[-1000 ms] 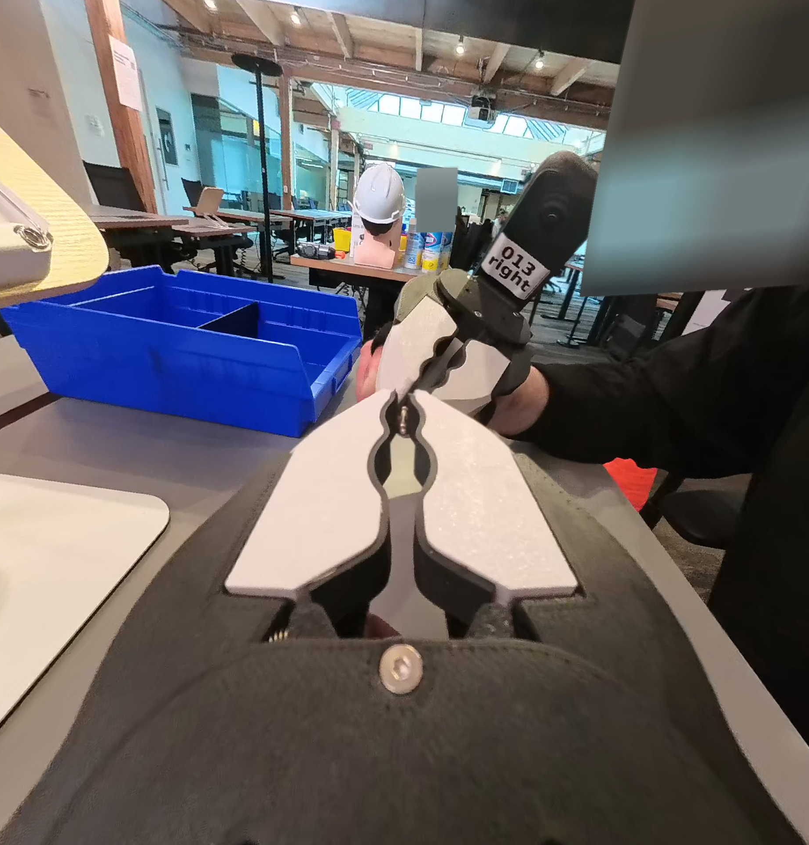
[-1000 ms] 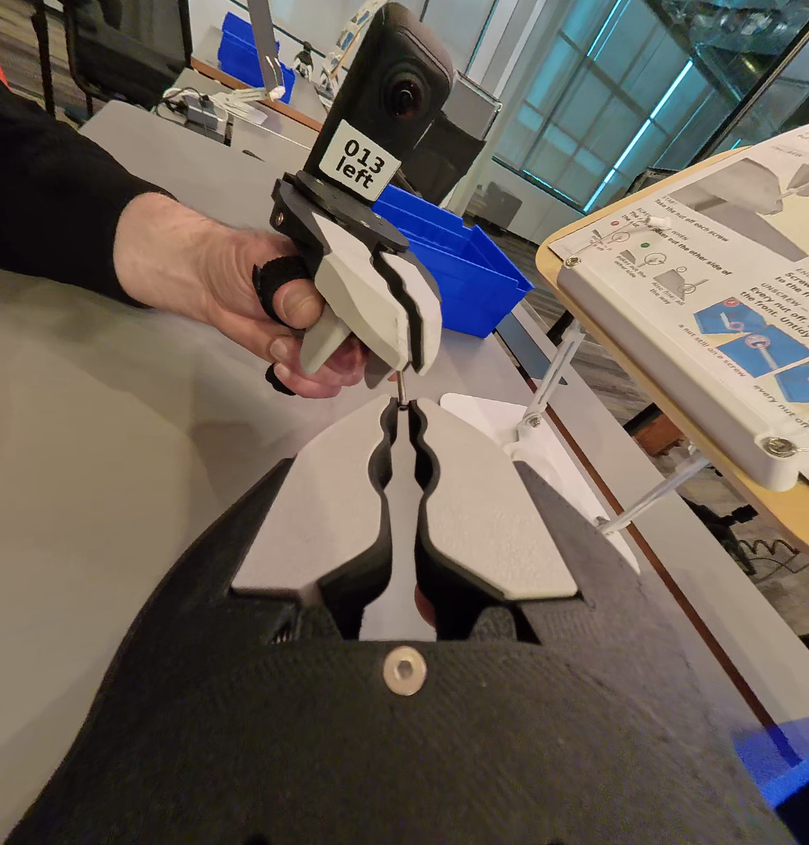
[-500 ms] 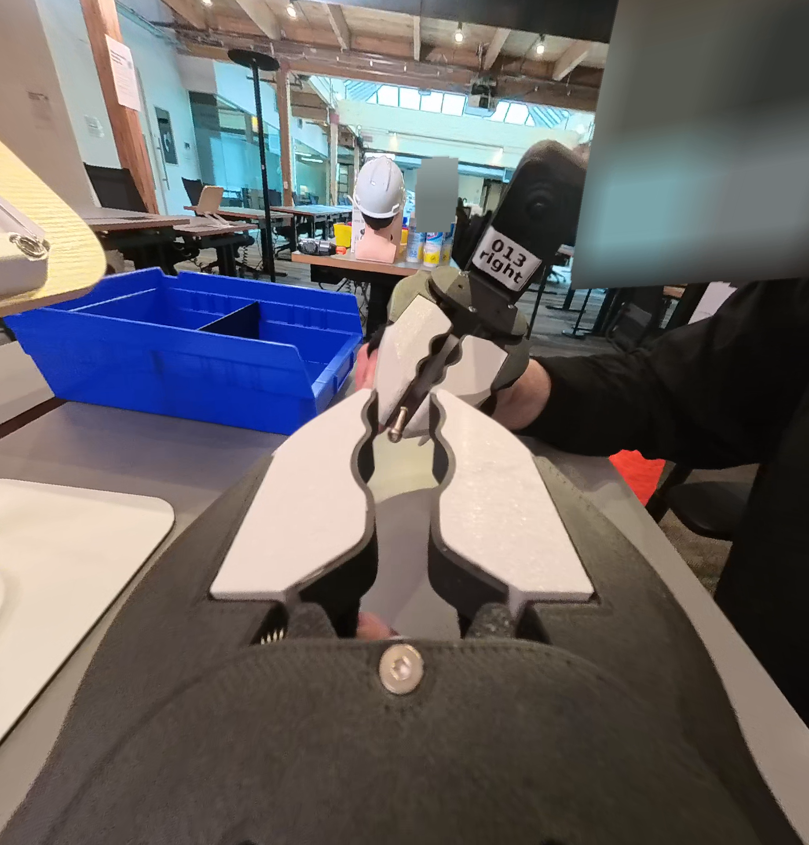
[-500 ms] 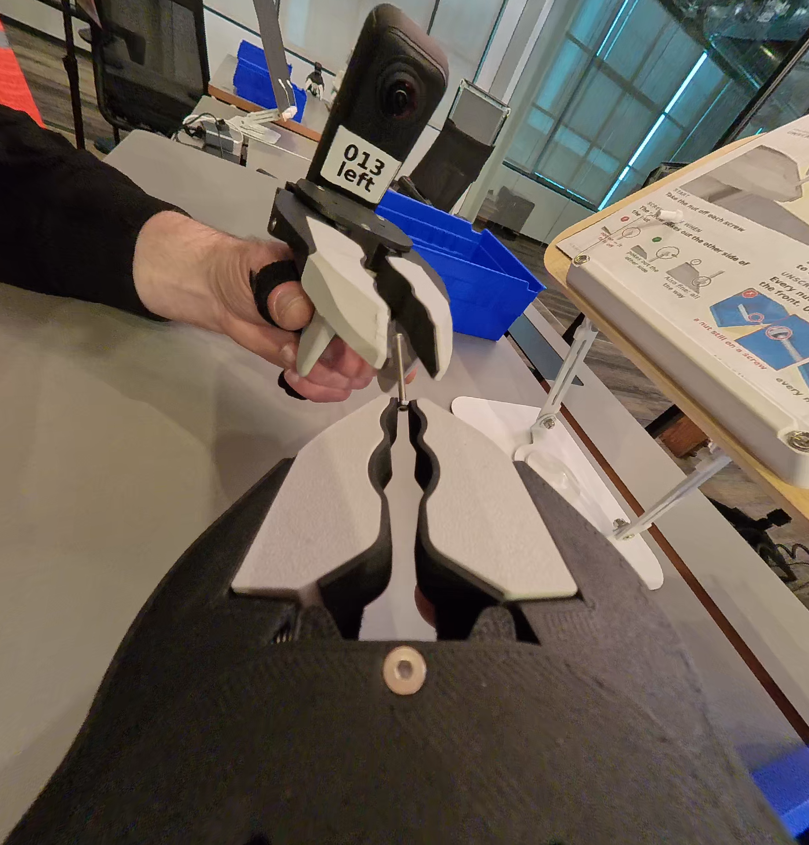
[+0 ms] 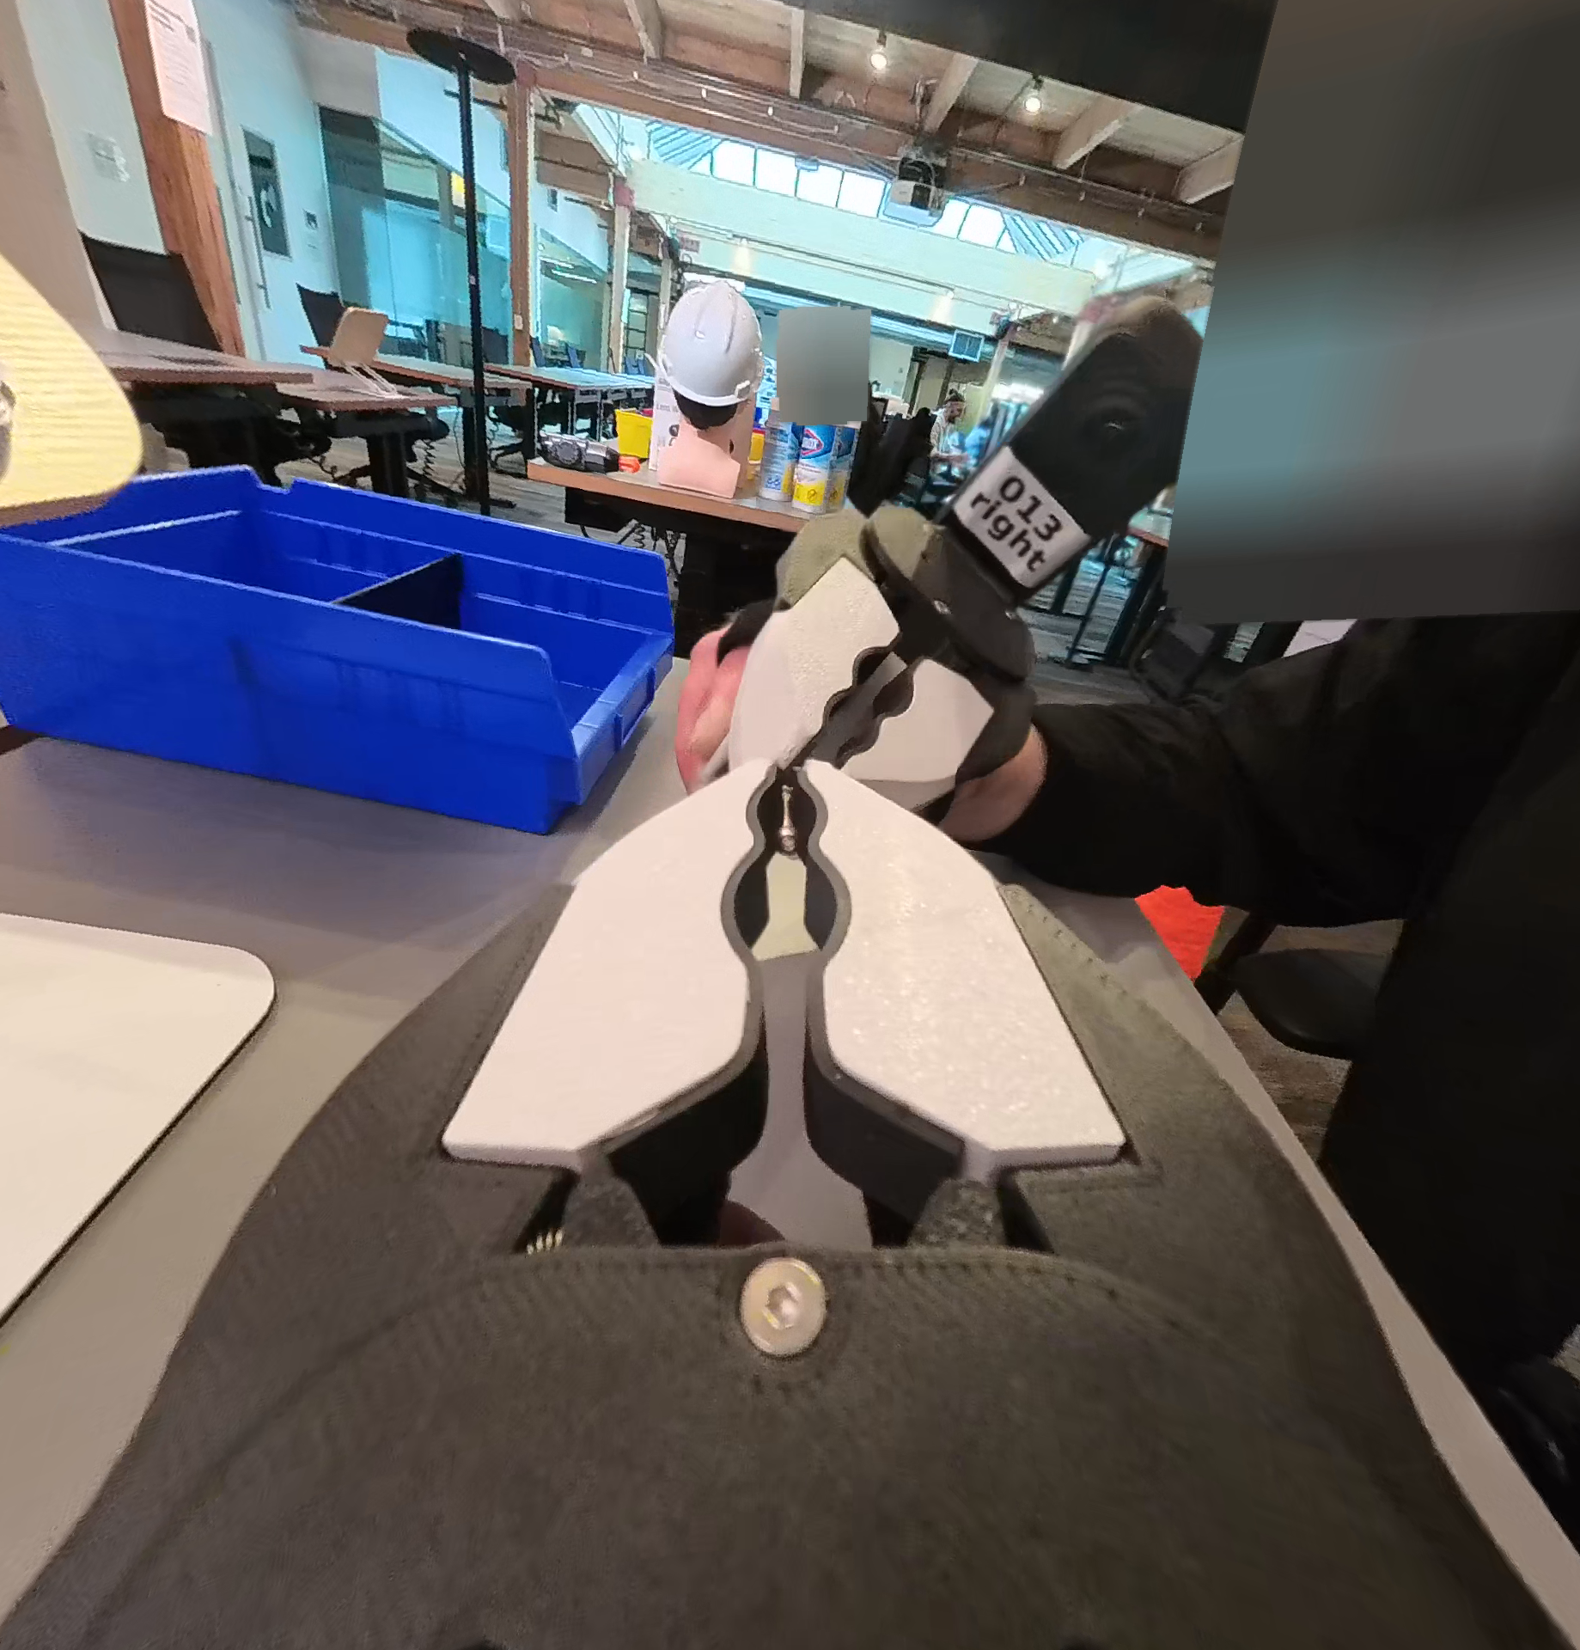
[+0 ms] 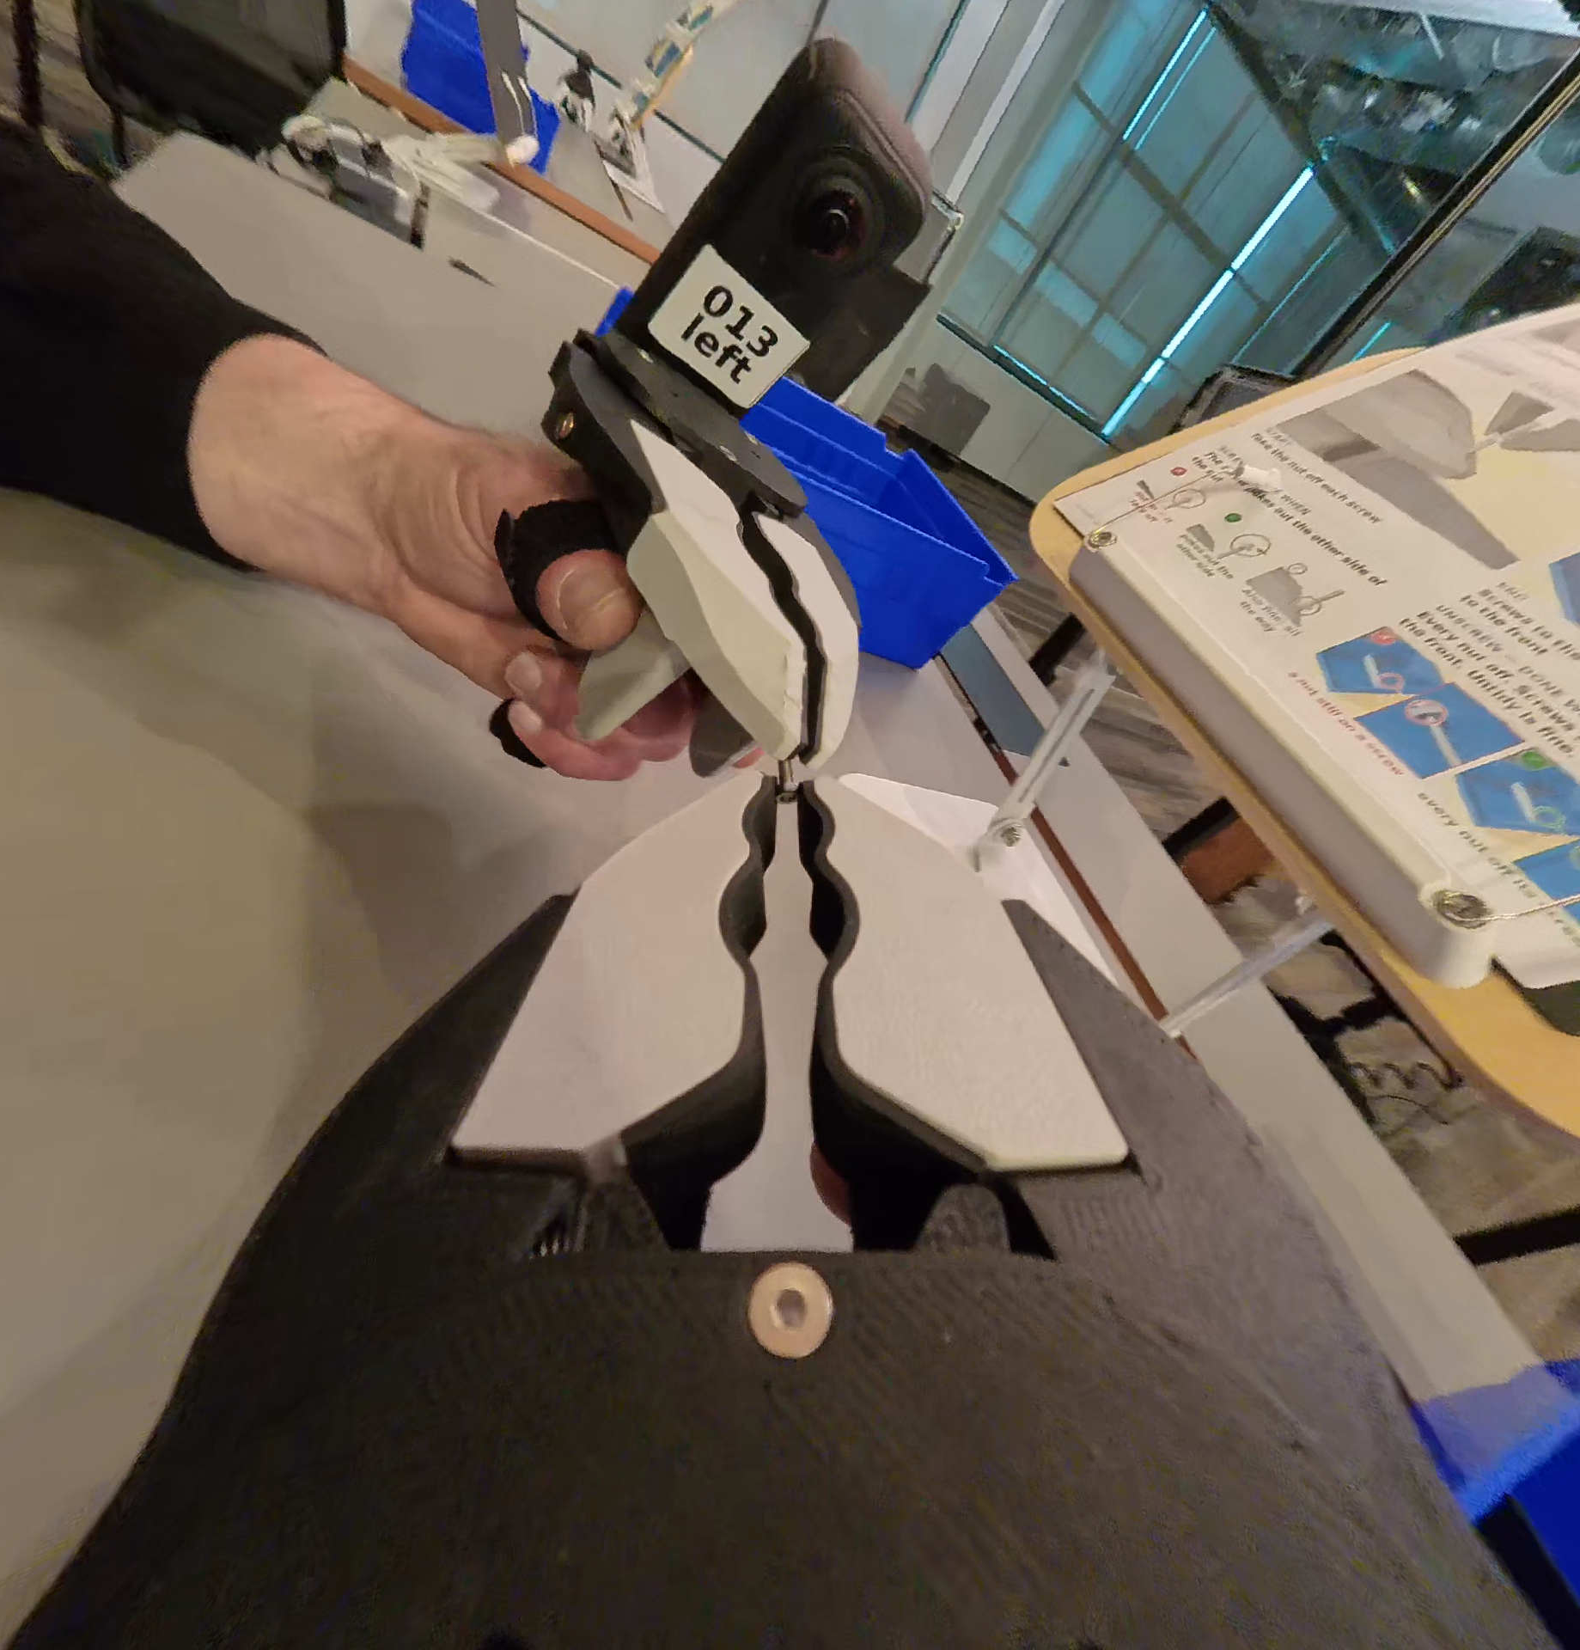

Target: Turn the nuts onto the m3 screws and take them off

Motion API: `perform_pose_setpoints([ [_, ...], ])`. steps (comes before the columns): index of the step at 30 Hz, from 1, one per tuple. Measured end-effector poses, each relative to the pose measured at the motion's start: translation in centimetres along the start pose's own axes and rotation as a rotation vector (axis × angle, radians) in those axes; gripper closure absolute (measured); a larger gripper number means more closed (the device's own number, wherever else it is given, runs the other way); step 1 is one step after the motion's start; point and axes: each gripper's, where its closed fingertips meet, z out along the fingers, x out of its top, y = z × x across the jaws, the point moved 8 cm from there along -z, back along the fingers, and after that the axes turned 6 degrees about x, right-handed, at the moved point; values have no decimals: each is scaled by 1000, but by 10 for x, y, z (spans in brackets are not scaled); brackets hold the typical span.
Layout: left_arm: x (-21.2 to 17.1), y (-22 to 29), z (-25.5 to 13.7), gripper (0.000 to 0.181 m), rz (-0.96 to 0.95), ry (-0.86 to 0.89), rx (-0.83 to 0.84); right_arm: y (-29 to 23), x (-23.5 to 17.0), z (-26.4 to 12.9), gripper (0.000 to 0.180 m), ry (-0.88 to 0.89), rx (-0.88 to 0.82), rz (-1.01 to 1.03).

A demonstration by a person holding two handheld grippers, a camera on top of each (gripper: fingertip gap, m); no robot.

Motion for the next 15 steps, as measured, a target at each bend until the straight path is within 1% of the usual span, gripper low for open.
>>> perform_pose_setpoints([
  [3,-1,-3,0,179,-66,-5,-15,-2,0,1,175,-36,-39,-72],
  [7,-7,-12,1,179,-270,24,-90,-7,2,4,174,-120,-116,-230],
  [9,-10,-14,1,179,-282,29,-95,-8,0,4,174,-142,-119,-249],
  [12,-6,-12,1,179,-263,31,-100,-8,2,3,174,-123,-132,-251],
  [15,-5,-11,1,180,-267,41,-99,-10,5,4,174,-140,-165,-306],
])
